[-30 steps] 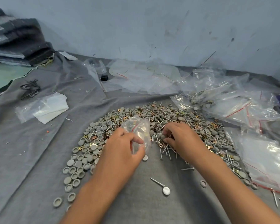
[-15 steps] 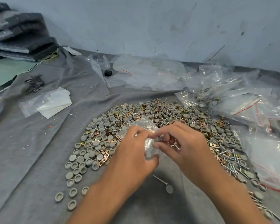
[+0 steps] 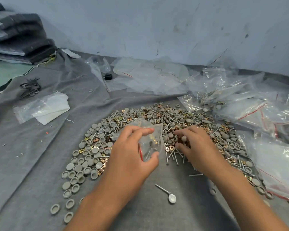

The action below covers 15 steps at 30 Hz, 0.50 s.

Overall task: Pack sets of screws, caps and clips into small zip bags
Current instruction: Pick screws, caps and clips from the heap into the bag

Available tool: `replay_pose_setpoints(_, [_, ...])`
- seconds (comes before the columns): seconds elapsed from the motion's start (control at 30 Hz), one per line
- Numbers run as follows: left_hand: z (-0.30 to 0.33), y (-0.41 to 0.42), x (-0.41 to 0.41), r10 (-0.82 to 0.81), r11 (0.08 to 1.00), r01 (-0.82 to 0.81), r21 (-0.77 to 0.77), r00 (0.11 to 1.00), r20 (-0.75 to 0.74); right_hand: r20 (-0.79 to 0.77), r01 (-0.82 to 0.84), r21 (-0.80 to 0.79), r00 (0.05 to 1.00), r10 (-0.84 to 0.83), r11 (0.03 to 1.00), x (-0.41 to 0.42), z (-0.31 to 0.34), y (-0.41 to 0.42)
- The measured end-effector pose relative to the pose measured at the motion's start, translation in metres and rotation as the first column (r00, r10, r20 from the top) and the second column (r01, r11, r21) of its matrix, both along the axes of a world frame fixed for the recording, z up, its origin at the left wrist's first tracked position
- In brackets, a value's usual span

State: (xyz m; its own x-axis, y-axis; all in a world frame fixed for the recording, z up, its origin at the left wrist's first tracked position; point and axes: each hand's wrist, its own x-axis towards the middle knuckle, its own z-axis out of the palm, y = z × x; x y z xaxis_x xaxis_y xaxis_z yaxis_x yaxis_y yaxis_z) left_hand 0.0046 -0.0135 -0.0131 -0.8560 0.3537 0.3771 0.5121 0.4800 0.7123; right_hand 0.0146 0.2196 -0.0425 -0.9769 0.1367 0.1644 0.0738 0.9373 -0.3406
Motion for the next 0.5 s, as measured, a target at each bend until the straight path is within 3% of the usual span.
replay_pose_setpoints(0.23, [0.003, -0.002, -0.001, 0.028, 0.998, -0.032, -0.059, 0.998, -0.058, 0.029, 0.017, 0.114, 0.999, -0.02, 0.993, -0.013, -0.01, -0.008])
replay_pose_setpoints(0.5, [-0.001, 0.001, -0.001, 0.004, 0.993, -0.009, -0.118, 0.999, -0.039, 0.041, -0.119, -0.033, 0.992, 0.12, 0.992, -0.012, -0.008, -0.012])
